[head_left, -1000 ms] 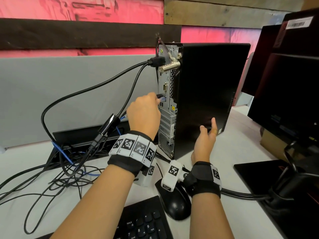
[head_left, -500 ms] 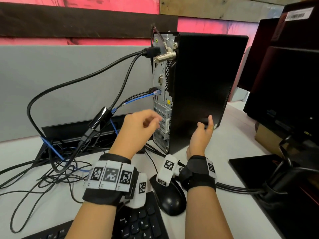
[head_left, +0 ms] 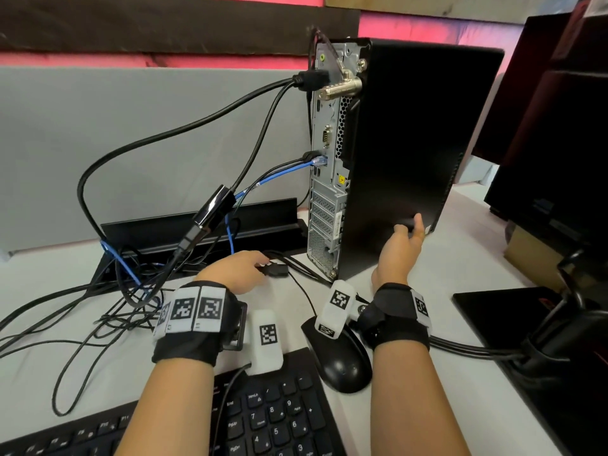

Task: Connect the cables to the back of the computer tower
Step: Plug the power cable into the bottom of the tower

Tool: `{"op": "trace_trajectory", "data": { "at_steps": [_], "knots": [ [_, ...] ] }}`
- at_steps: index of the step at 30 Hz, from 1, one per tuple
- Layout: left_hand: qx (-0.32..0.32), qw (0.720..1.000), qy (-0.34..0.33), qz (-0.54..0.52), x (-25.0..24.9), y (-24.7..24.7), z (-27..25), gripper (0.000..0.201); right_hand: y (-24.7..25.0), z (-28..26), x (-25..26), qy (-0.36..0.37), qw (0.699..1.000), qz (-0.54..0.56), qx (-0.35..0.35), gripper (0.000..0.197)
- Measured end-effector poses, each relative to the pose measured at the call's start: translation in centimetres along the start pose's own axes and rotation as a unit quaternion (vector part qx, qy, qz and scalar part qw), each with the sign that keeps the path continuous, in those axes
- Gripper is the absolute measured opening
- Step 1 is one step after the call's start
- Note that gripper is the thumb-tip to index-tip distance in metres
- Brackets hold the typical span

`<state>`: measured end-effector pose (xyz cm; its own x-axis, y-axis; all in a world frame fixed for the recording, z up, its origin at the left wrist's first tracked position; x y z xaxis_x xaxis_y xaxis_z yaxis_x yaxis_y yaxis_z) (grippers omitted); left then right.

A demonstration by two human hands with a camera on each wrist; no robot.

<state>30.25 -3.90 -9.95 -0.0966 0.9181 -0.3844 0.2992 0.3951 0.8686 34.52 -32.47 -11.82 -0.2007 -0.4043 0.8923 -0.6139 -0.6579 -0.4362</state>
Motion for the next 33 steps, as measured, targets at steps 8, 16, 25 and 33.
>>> {"op": "trace_trajectory", "data": {
  "at_steps": [8, 16, 25, 33],
  "knots": [
    [-0.014, 0.999, -0.026, -0.033, -0.2, -0.4, 0.1, 0.024, 0.1, 0.2, -0.4, -0.005, 1.0, -0.008, -0.011, 0.051],
    [-0.102, 0.913, -0.148, -0.367, -2.7, 1.9, -0.2, 0.015, -0.3, 0.3, -0.2, 0.006, 1.0, -0.012, 0.004, 0.051],
    [-0.105, 0.899, -0.152, -0.397, -6.1, 0.5, -0.4, 0.023, -0.2, 0.8, -0.4, 0.018, 1.0, -0.014, 0.0, 0.052],
    [-0.11, 0.919, -0.103, -0.363, -5.0, -0.7, 0.6, 0.012, -0.2, 0.9, -0.4, 0.013, 1.0, -0.017, -0.002, 0.052]
  ]
}}
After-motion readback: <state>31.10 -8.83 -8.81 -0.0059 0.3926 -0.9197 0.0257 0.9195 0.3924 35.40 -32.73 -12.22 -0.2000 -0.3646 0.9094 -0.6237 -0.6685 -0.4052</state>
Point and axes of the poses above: each hand's wrist, its own z-axis towards the middle knuckle, its own y-axis out of the back of the hand, x = y × z, the point moved 10 cm from there along z, towards the middle knuckle, and after that the axes turned 1 degree about z, right-handed, at the moved point
